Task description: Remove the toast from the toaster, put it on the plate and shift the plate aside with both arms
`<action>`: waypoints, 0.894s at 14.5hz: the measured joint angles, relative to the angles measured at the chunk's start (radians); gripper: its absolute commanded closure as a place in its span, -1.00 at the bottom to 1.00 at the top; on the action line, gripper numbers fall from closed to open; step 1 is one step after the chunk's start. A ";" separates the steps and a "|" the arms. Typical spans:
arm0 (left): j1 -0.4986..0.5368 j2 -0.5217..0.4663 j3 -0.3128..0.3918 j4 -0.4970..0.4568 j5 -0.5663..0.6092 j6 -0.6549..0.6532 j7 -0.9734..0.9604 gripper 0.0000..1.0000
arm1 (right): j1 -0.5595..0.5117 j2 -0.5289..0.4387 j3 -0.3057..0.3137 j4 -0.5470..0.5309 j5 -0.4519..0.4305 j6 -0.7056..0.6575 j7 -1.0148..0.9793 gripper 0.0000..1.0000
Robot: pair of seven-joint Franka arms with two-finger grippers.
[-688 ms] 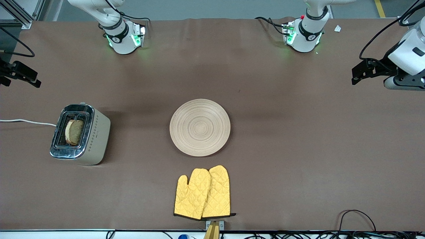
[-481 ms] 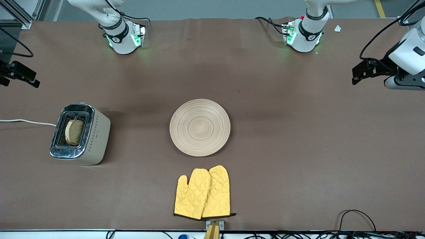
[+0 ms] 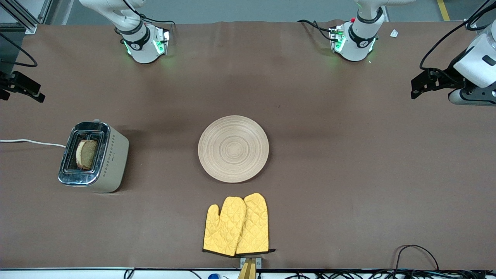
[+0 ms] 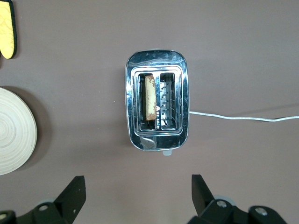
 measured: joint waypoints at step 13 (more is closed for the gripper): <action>0.000 0.017 0.001 0.010 0.000 0.000 0.000 -1.00 | -0.014 0.413 -0.007 -0.028 0.050 0.236 0.000 -0.68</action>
